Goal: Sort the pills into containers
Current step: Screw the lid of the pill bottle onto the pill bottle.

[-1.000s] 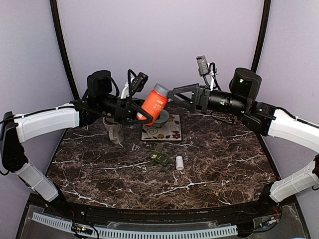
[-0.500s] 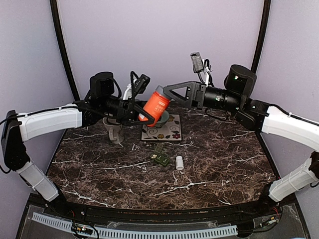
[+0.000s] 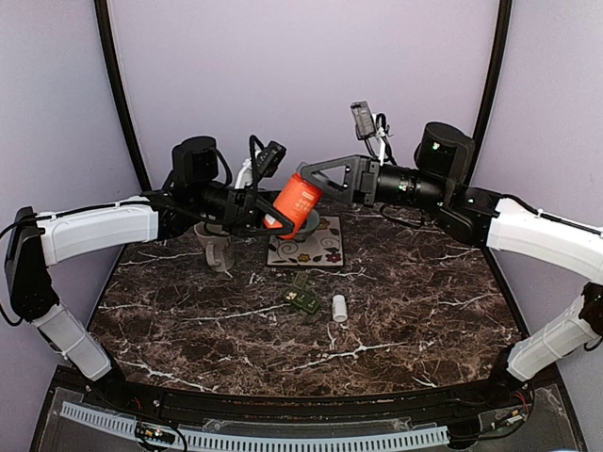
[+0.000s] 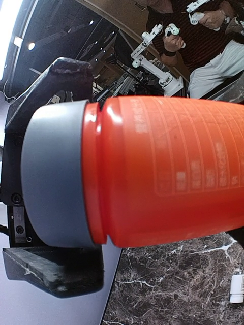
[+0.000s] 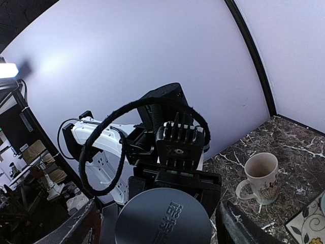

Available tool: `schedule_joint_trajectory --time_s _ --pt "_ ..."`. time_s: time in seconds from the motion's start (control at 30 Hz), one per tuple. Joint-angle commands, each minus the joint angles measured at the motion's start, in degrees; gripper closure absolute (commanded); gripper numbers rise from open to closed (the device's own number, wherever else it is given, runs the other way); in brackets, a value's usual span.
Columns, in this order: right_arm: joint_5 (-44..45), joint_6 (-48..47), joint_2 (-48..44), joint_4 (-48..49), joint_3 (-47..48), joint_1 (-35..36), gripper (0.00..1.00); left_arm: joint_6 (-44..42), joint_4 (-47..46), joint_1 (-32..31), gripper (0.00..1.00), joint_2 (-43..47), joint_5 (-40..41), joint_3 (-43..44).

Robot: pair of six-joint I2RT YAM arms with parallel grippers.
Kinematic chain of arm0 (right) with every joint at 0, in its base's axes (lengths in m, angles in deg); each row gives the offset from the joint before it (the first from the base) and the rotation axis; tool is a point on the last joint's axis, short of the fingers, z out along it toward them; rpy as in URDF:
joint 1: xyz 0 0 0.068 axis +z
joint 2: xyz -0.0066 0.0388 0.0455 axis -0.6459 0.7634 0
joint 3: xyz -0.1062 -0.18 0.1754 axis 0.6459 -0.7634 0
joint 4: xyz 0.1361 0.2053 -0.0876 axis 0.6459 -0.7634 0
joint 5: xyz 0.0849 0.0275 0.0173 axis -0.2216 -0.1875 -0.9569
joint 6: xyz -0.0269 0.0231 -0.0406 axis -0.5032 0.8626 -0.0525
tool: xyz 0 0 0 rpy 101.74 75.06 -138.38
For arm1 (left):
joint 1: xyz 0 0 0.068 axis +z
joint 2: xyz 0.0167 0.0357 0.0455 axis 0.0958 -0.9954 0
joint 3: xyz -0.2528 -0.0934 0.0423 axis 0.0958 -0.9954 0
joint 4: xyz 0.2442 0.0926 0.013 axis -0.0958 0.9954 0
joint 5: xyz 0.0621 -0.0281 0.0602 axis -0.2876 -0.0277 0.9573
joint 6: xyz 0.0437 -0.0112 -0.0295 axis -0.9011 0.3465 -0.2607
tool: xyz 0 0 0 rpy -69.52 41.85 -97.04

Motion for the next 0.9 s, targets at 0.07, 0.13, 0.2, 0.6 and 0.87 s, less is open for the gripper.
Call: schedule_joint_trajectory --time_s 0.07,0.13,0.2,0.6,0.87 --pt "0.05 0.73 1.2 1.01 3.3 0.58 0.31 0.19 -2.69 0.3 1.0 0.7 -1.3 2.05" --pt "0.22 0.75 1.51 0.85 3.51 0.73 0.39 0.03 -2.52 0.24 1.0 0.62 -1.3 2.05" --pt "0.2 0.65 1.77 0.35 3.94 0.86 0.48 -0.42 -1.96 0.23 1.0 0.66 -1.08 2.05" --pt "5.26 -2.93 4.27 -7.42 7.82 3.52 0.77 -10.37 10.69 -0.12 1.0 1.84 5.79 6.36" --pt "11.31 -5.26 7.16 -13.74 10.57 6.59 0.81 -13.34 14.41 -0.68 1.0 3.03 12.37 8.93"
